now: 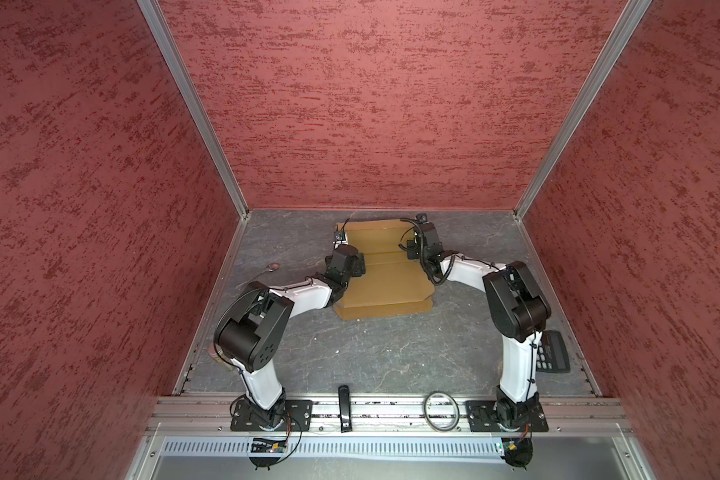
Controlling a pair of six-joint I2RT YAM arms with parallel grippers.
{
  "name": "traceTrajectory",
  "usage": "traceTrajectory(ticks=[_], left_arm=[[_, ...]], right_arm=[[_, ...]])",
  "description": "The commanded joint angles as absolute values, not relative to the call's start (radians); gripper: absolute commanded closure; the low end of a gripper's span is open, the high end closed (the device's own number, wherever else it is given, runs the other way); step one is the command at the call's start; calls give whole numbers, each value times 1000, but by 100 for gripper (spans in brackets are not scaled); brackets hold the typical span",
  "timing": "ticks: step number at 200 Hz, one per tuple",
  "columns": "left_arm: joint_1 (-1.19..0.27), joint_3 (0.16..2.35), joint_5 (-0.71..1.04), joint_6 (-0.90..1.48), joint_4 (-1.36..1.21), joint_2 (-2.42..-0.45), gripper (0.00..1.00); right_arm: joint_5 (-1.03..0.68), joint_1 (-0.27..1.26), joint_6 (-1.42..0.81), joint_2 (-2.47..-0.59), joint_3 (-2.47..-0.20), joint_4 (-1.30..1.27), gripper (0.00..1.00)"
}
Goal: Fold the paper box
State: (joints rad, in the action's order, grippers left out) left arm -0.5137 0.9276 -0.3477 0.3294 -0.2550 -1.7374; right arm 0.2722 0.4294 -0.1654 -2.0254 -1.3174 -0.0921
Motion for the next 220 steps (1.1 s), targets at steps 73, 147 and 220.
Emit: traceTrajectory(ticks=[73, 147, 220], left_arm=[[-449, 889, -348, 352, -194, -1545, 23], [-353, 817, -282, 380, -186, -1442, 24], [-273, 754, -216, 403, -182, -1369, 24]], right_arm=[[163, 401, -195, -1988, -1379, 150, 99], [59, 356, -220, -1936, -1481, 460, 99], [-44, 329, -199, -2037, -1739, 835, 99]])
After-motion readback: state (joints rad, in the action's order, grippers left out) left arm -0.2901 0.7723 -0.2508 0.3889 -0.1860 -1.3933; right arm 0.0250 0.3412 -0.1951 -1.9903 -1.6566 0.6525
